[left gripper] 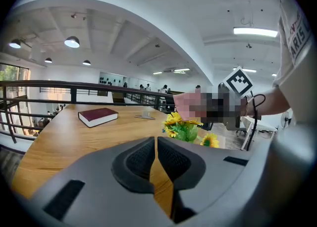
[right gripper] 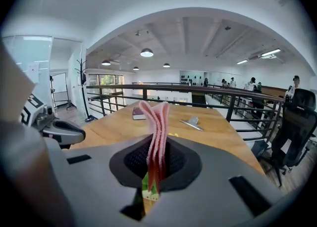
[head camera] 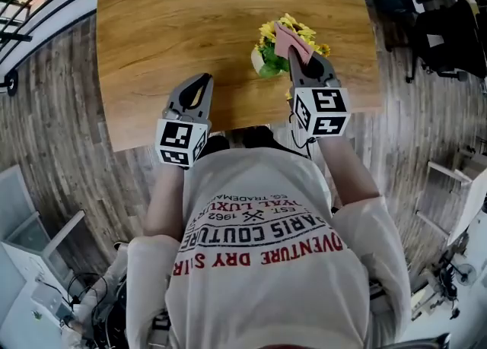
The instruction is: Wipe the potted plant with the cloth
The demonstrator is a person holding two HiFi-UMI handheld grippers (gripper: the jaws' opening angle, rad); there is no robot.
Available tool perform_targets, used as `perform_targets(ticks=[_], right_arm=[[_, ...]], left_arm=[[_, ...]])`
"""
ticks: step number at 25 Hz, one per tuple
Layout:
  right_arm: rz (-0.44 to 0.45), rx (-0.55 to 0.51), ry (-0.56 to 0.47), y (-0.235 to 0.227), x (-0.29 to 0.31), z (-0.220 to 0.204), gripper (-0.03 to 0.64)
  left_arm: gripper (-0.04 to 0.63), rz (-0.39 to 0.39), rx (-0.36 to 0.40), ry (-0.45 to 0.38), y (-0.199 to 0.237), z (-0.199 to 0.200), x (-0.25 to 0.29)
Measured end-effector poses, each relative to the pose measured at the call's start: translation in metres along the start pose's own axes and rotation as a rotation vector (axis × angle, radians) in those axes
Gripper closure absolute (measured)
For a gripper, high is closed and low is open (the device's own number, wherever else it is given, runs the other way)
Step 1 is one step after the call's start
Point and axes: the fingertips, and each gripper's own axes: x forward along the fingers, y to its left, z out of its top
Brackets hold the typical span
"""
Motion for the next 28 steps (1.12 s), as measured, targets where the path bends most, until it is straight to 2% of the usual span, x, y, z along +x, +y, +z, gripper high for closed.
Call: perform_targets(ticks=[3, 4, 6, 10, 12, 14, 23, 28], right_arm=[[0.013, 0.009, -0.031, -0.031, -0.003, 0.015, 0.583], [0.016, 0.010, -0.039, -0.042, -0.004, 0.019, 0.583], [0.021, 0.008, -0.048, -0.062, -0.004, 0.022, 0.583], [0.040, -0.033, -0.050, -0.096, 0.004, 0.019, 0.583], [0.052, -0.066, -0.044, -0.109, 0.011, 0.014, 0.583], [0.069, -0.074, -0.034, -0.120, 0.019, 0.007, 0.583], [0.094, -0.041, 0.020, -0.156, 0.055, -0.024, 0.583], [0.101, -0.041, 0.066, -0.164, 0.071, -0.041, 0.583]], left_arm=[[0.571, -0.026, -0.020, -0.026, -0.014, 0.005, 0.019], [0.538, -0.045, -0.023, -0.028, -0.021, 0.004, 0.026], [0.401, -0.094, -0.015, -0.018, -0.038, -0.002, 0.041], [0.276, -0.184, 0.047, 0.006, -0.067, -0.017, 0.070], [0.199, -0.214, 0.055, 0.011, -0.075, -0.024, 0.085], [0.157, -0.231, 0.065, 0.020, -0.079, -0.034, 0.098], [0.085, -0.288, 0.219, 0.094, -0.086, -0.066, 0.153], [0.064, -0.360, 0.256, 0.108, -0.090, -0.067, 0.174]])
